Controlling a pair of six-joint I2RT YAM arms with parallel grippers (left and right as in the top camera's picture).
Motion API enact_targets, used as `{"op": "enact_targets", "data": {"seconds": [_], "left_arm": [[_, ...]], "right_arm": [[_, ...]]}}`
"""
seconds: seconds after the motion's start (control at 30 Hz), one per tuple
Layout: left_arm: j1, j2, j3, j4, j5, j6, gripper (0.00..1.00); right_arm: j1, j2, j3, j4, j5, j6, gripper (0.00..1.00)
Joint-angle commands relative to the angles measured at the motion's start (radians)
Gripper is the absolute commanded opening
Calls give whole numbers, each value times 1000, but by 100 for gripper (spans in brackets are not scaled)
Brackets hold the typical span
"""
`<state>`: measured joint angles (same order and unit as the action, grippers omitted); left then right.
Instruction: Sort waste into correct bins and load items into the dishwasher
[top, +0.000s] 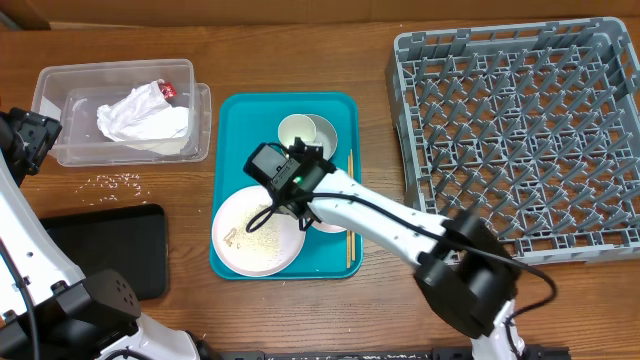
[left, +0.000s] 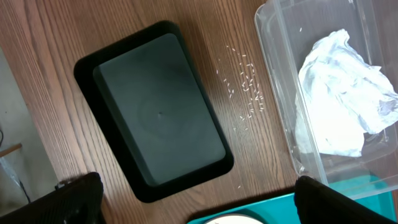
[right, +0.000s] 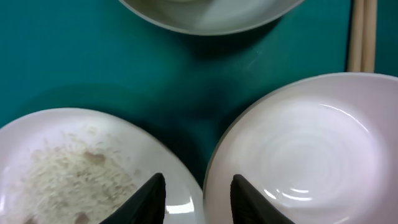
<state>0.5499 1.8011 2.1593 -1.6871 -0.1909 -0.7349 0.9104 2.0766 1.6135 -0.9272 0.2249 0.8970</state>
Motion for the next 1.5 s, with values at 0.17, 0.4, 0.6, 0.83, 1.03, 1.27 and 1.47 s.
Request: {"op": "enact_targets", "data": {"seconds": [0.17, 0.4, 0.6, 0.83, 1.03, 1.27, 1.47], "left_arm": [[0, 10, 0, -2, 0, -21, 100], [0, 10, 0, -2, 1, -21, 100], [0, 10, 0, -2, 0, -21, 100], [0, 10, 0, -2, 0, -21, 100], [0, 10, 0, -2, 1, -21, 100], [0, 10, 0, -2, 1, -21, 100], [0, 10, 0, -2, 1, -21, 100]], "right_arm": [[5, 31, -15, 22, 36, -10, 36], [5, 39, -44, 44, 18, -6, 37], [5, 41, -44, 43, 16, -6, 31], [5, 48, -44, 37, -24, -6, 27], [5, 48, -44, 36, -25, -6, 24], [5, 48, -43, 36, -33, -6, 8], [4, 48, -3, -8, -35, -7, 4]]}}
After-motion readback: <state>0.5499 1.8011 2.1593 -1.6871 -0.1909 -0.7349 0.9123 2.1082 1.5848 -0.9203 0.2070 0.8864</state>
